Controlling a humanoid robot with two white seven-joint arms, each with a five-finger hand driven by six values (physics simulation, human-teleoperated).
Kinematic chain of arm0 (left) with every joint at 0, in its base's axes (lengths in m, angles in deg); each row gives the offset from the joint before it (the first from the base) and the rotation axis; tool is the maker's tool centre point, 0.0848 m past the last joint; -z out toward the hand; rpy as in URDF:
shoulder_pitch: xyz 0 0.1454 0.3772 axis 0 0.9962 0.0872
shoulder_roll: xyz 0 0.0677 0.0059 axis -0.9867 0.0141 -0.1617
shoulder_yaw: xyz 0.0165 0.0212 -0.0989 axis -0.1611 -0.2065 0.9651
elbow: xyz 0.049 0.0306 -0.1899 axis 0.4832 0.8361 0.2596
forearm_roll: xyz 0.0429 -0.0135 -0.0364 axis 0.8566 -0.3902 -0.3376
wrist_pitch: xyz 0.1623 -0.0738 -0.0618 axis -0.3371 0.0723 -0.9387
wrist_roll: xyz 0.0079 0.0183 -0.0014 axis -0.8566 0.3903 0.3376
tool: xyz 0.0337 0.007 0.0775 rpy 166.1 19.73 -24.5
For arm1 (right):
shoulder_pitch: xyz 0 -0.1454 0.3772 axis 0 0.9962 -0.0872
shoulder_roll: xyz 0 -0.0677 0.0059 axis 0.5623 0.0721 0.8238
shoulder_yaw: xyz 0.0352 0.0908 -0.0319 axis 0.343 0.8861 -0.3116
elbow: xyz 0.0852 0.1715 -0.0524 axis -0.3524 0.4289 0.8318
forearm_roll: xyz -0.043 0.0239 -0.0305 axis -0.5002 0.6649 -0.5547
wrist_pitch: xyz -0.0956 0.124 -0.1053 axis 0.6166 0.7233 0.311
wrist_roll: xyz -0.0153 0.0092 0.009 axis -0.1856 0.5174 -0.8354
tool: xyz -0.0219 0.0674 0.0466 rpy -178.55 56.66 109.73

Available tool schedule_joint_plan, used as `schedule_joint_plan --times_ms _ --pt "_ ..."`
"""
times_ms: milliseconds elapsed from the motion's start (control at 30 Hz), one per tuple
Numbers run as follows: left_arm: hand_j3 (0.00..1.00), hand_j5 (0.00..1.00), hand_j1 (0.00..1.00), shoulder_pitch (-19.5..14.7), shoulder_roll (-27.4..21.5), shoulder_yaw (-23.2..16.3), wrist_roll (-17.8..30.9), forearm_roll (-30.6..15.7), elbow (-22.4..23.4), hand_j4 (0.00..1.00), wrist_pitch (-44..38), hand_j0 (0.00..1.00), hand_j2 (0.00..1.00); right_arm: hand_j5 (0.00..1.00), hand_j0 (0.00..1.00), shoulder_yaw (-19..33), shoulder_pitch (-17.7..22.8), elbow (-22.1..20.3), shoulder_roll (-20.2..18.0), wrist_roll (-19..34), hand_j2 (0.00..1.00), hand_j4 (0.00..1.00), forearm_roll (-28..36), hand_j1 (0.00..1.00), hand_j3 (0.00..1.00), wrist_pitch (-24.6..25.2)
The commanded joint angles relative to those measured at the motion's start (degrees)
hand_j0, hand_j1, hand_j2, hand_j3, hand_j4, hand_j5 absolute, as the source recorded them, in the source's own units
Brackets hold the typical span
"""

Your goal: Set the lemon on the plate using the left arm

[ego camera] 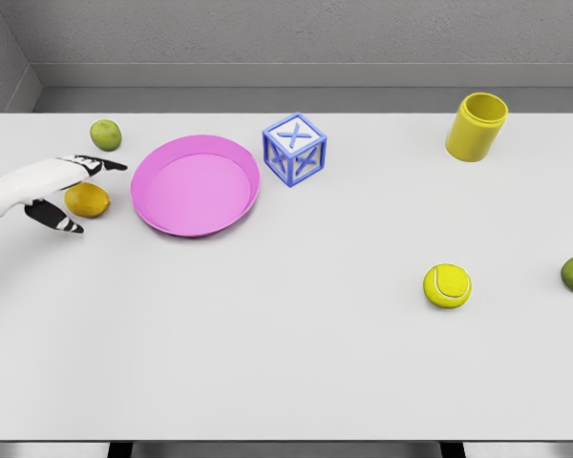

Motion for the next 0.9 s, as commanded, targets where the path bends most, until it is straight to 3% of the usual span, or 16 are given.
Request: schedule_joint_plan --times_ms 0,300,367,500,700,867 --pt "1.0 1.0 1.0 -0.1 0.4 0.0 -0.1 0.0 2.3 1.0 -0.1 1.0 1.0 1.0 1.0 0.0 0.0 0.0 0.0 0.0 1.0 1.0 0.0 1.0 1.0 0.0" --pt "1.0 1.0 1.0 -0.4 0.3 0.0 -0.1 1.3 3.4 1.0 -0.1 1.0 1.0 1.0 1.0 0.0 0.0 0.0 0.0 0.0 1.0 1.0 0.0 1.0 1.0 0.0" --pt "0.88 0.88 0.88 -0.4 0.1 0.0 0.0 1.6 3.4 0.88 -0.1 0.88 0.88 1.0 1.0 0.0 0.0 0.0 0.0 0.0 1.0 1.0 0.0 1.0 1.0 0.0" --pt "0.78 0.78 0.78 -0.4 -0.2 0.0 0.1 3.2 3.3 0.78 -0.1 0.78 0.78 1.0 1.0 0.0 0.0 0.0 0.0 -0.1 1.0 1.0 0.0 1.0 1.0 0.0" --pt "0.68 0.68 0.68 -1.1 -0.1 0.0 0.2 3.2 3.3 0.68 -0.1 0.68 0.68 1.0 1.0 0.0 0.0 0.0 0.0 0.0 1.0 1.0 0.0 1.0 1.0 0.0" --pt "0.67 0.67 0.67 -1.1 0.4 -0.2 0.2 3.8 3.3 0.67 -0.1 0.67 0.67 1.0 1.0 0.0 0.0 0.0 0.0 0.0 1.0 1.0 0.0 1.0 1.0 0.0"
